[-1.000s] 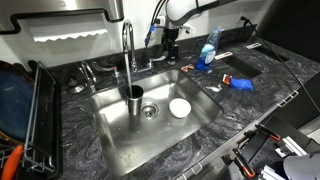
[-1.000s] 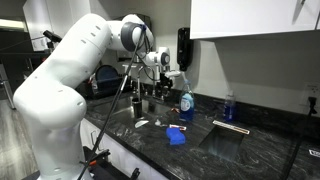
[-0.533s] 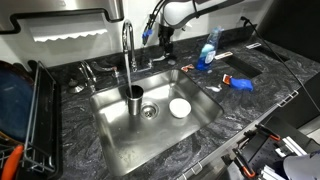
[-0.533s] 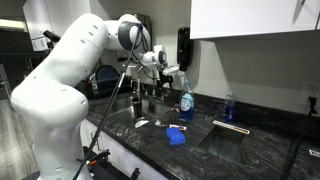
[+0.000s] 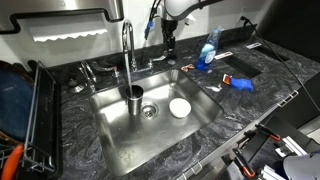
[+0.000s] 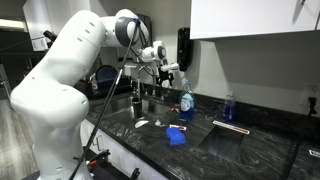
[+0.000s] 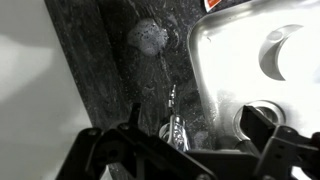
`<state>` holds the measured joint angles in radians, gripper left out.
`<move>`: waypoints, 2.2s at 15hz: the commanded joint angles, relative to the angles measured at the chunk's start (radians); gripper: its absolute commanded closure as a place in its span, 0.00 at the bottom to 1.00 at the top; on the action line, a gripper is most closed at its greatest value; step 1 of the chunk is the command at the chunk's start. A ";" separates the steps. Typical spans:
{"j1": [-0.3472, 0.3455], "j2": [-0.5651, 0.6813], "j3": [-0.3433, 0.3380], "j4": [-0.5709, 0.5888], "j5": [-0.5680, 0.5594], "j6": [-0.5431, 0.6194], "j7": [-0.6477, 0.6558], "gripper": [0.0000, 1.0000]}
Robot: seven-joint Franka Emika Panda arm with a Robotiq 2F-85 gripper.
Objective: Put the silver cup under the faucet head, open the tap using the faucet handle on the right and then close it
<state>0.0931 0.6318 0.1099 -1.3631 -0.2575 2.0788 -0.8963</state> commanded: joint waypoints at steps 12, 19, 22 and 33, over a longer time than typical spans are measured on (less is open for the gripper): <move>-0.036 -0.043 0.034 -0.044 0.209 -0.156 0.053 0.00; -0.040 -0.001 0.044 -0.060 0.211 -0.077 0.033 0.00; -0.040 0.031 0.041 -0.053 0.199 -0.001 0.025 0.00; 0.047 0.110 -0.069 -0.054 -0.153 0.277 0.085 0.00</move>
<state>0.1135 0.7187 0.1017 -1.4066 -0.3027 2.2438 -0.8401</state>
